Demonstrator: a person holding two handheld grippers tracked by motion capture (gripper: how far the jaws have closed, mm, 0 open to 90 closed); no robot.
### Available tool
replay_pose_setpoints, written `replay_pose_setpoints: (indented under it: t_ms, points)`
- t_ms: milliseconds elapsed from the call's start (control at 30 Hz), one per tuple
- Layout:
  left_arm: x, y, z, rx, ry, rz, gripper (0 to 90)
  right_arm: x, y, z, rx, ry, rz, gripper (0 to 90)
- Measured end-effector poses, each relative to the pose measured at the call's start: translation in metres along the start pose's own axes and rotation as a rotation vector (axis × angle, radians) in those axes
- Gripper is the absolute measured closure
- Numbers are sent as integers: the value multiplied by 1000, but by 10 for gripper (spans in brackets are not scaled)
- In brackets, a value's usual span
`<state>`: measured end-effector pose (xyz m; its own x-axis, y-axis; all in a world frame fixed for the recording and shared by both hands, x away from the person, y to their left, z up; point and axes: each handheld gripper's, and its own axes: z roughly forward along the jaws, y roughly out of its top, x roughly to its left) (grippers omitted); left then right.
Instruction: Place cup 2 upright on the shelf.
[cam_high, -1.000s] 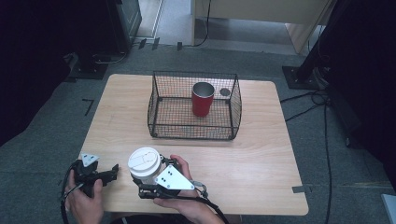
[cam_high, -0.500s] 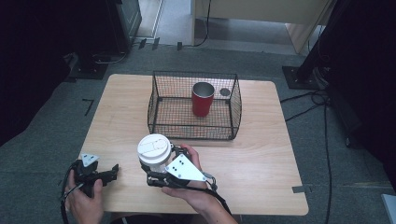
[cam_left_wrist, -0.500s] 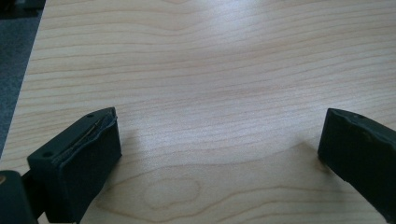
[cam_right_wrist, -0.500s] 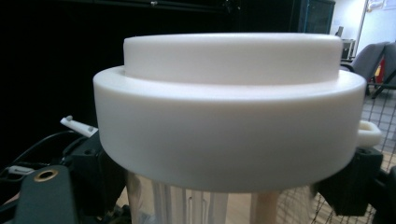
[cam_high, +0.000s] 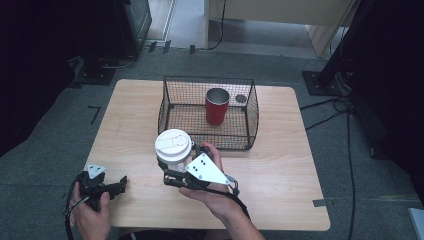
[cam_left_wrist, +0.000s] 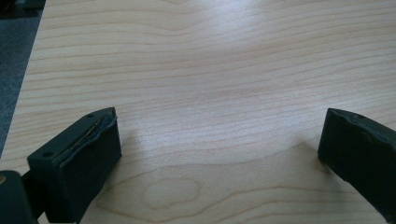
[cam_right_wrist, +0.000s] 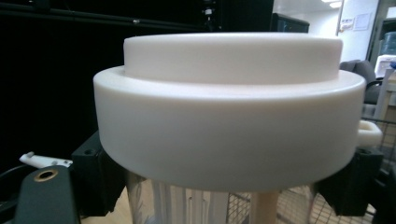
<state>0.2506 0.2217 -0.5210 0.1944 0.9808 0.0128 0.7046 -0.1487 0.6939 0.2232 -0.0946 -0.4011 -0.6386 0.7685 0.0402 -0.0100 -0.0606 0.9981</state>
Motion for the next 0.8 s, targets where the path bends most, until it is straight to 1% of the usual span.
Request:
replay_pose_setpoints:
  t_ms: [100,200,267,433,667,800]
  points:
    - [0,0,0,0,0,0,0,-6,5,2,-11,-19,-14,161]
    - [0,0,0,0,0,0,0,-11,10,3,-12,-35,-10,161]
    - [0,0,0,0,0,0,0,-15,12,5,-18,-48,-16,161]
    - [0,0,0,1,0,0,0,-22,17,8,-29,-73,-7,161]
    - [0,0,0,1,0,0,0,-35,28,15,-53,-146,4,161]
    - [0,0,0,1,0,0,0,-42,34,20,-70,-170,1,161]
